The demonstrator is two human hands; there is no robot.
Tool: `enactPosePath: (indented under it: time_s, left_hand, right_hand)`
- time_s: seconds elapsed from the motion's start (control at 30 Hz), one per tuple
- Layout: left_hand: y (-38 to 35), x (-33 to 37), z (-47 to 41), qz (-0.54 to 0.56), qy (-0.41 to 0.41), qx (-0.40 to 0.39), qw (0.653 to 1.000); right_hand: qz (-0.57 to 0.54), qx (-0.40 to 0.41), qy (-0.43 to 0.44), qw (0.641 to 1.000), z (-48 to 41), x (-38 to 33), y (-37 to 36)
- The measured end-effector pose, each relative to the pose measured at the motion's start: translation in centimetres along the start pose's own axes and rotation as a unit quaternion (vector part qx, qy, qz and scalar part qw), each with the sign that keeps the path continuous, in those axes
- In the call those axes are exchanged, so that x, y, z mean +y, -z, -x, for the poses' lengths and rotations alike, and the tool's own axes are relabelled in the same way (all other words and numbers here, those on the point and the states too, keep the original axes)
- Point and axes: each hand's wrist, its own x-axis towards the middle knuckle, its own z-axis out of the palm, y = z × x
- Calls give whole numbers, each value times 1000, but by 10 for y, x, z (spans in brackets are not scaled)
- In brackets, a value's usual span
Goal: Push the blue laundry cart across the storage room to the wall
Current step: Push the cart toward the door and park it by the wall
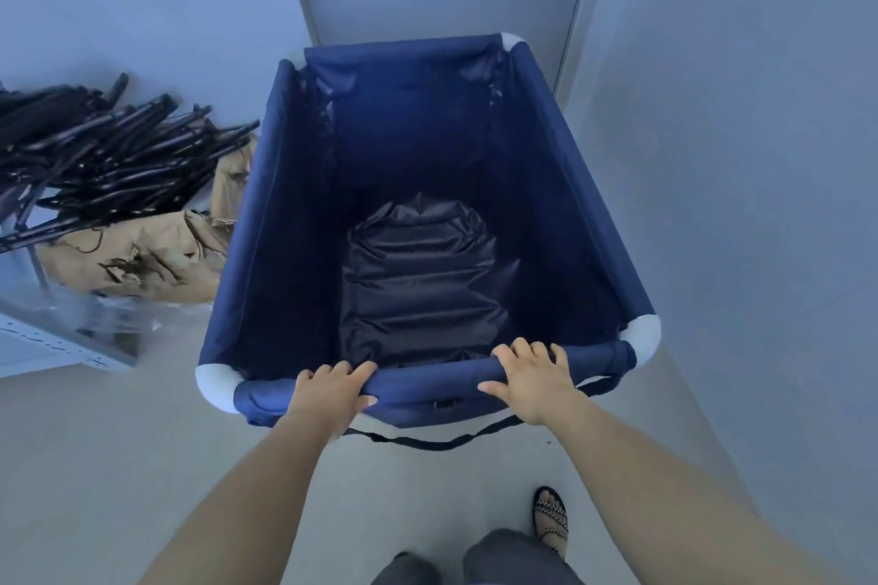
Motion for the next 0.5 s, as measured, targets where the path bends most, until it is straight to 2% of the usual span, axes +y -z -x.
enactPosePath:
  time_s: [0.17,0.5]
  left_hand:
    - [11,20,-4,19,31,-36,999]
    - [21,94,-21,65,106,-15,992]
  right_hand:
    - [1,23,32,999,-9,16,0]
    - [60,21,90,994,-43,90,31]
